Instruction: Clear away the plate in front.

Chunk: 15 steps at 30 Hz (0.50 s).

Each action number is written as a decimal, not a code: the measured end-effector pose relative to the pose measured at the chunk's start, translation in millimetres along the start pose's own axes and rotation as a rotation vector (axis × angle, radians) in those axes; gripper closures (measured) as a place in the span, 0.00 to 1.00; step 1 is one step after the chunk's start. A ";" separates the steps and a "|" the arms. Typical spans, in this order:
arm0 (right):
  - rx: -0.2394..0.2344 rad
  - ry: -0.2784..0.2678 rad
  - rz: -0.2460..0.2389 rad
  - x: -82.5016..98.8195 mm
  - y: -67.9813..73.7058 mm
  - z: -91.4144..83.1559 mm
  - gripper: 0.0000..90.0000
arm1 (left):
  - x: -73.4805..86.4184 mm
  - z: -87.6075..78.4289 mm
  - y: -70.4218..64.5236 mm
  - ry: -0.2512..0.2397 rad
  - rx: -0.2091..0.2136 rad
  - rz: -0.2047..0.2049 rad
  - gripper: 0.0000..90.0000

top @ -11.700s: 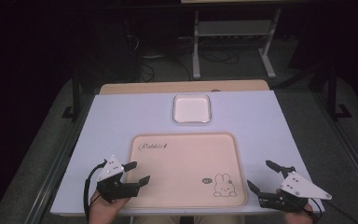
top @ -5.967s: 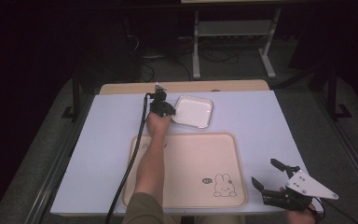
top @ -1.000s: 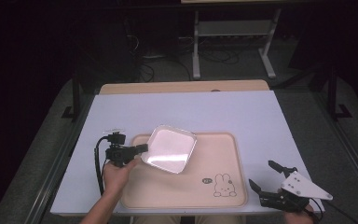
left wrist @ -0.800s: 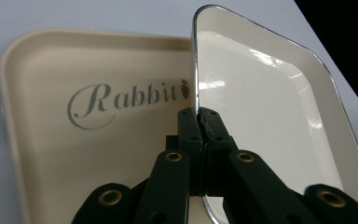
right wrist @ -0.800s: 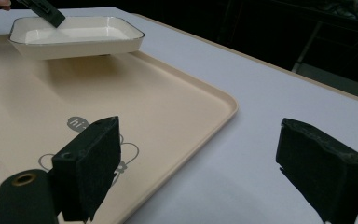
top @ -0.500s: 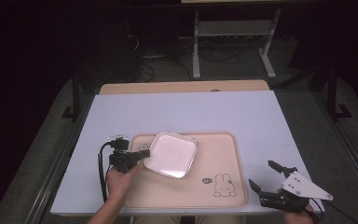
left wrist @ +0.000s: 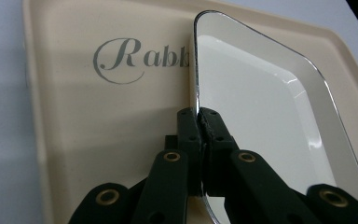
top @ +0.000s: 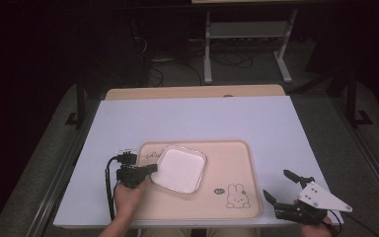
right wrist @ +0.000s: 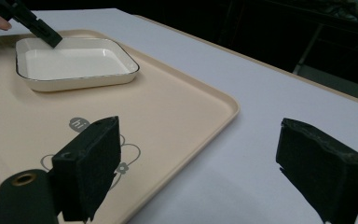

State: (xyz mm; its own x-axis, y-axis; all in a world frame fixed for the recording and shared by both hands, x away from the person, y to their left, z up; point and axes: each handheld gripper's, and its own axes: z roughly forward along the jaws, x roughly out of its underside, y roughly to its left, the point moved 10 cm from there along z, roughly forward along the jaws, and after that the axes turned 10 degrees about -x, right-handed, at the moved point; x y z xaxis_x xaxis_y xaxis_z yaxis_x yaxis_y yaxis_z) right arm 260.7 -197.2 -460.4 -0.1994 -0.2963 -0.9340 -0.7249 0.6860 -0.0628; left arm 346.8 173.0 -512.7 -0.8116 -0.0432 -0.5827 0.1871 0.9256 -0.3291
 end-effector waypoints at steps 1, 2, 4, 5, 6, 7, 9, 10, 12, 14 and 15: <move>0.000 0.001 0.000 0.1 0.0 0.0 0.14 | 1.7 -0.6 -0.4 0.004 -0.002 0.005 0.97; 0.001 0.001 0.001 0.1 0.0 0.1 0.14 | 2.8 -1.0 -0.4 0.007 -0.004 0.006 0.97; 0.001 0.001 0.001 0.1 -0.1 0.0 0.14 | 4.7 -2.6 -1.6 0.001 0.004 -0.004 0.97; 0.000 0.001 0.001 0.0 0.0 0.0 0.14 | 5.5 -4.1 -1.6 0.000 0.004 -0.004 0.96; 0.000 0.001 0.000 0.0 0.0 0.0 0.14 | 6.2 -5.5 -2.2 -0.001 0.005 -0.005 0.95; 0.000 0.001 0.000 0.1 0.0 0.1 0.14 | 7.0 -6.9 -2.4 0.000 0.002 0.004 0.94; 0.000 0.002 0.001 0.2 0.1 0.3 0.14 | 9.3 -8.5 -4.3 0.003 0.001 0.016 0.92; -0.001 0.002 0.001 0.2 0.2 0.4 0.14 | 10.5 -9.0 -4.9 0.004 0.000 0.020 0.92; -0.001 0.003 0.001 0.3 0.2 0.5 0.14 | 13.1 -9.5 -6.2 0.009 0.001 0.026 0.92; 0.000 0.003 0.001 0.2 0.1 0.4 0.14 | 14.7 -9.7 -6.9 0.011 0.000 0.030 0.92; 0.001 0.003 0.002 0.3 0.1 0.4 0.14 | 17.2 -10.1 -7.4 0.018 0.002 0.036 0.91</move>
State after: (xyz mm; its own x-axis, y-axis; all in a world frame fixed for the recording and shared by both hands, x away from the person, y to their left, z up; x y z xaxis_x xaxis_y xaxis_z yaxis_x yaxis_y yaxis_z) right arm 260.9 -197.0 -460.8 -0.2028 -0.2969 -0.9331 -0.7238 0.6873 -0.0613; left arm 325.9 169.2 -512.8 -0.8139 -0.0033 -0.5810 0.2176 0.9255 -0.3100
